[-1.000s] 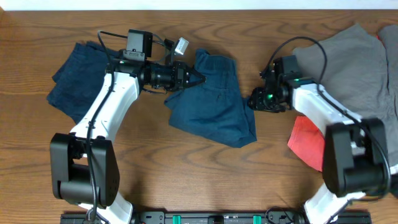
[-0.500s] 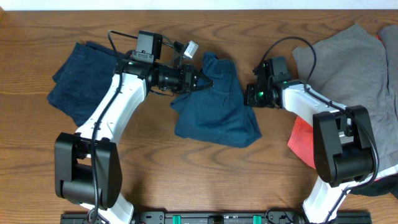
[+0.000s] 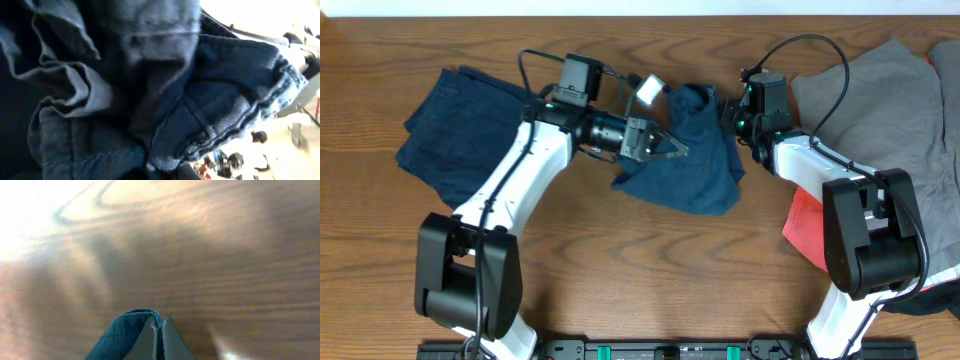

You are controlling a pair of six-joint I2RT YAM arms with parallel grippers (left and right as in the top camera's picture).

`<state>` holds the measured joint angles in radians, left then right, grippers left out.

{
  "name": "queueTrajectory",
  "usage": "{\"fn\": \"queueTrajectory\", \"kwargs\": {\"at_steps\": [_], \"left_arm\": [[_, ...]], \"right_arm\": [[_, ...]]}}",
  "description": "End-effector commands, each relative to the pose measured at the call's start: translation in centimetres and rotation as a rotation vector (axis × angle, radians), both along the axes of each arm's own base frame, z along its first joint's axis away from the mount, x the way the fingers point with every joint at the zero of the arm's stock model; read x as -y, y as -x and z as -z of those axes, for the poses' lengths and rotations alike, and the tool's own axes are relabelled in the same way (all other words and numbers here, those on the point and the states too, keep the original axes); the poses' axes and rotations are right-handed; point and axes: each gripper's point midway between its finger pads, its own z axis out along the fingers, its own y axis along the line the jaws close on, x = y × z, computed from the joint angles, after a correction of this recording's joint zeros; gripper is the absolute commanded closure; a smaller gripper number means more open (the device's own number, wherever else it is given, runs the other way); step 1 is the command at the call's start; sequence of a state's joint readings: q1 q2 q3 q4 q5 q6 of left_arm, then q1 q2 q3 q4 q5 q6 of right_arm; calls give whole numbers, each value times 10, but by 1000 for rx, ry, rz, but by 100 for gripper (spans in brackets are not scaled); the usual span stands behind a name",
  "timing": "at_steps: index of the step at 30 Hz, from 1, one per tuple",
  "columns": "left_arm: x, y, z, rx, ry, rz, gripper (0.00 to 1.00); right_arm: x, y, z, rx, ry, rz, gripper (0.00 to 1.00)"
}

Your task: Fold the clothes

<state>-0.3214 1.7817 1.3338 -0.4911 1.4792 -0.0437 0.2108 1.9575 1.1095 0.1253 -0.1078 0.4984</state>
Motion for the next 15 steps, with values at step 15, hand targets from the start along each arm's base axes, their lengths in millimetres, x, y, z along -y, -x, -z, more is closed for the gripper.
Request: {"fn": "queueTrajectory", "kwargs": {"at_steps": [15], "left_arm": [[-2,5,92,191,-643,-127,94]], "right_arm": [[23,-10,-8,-15,-118,-64,99]]}}
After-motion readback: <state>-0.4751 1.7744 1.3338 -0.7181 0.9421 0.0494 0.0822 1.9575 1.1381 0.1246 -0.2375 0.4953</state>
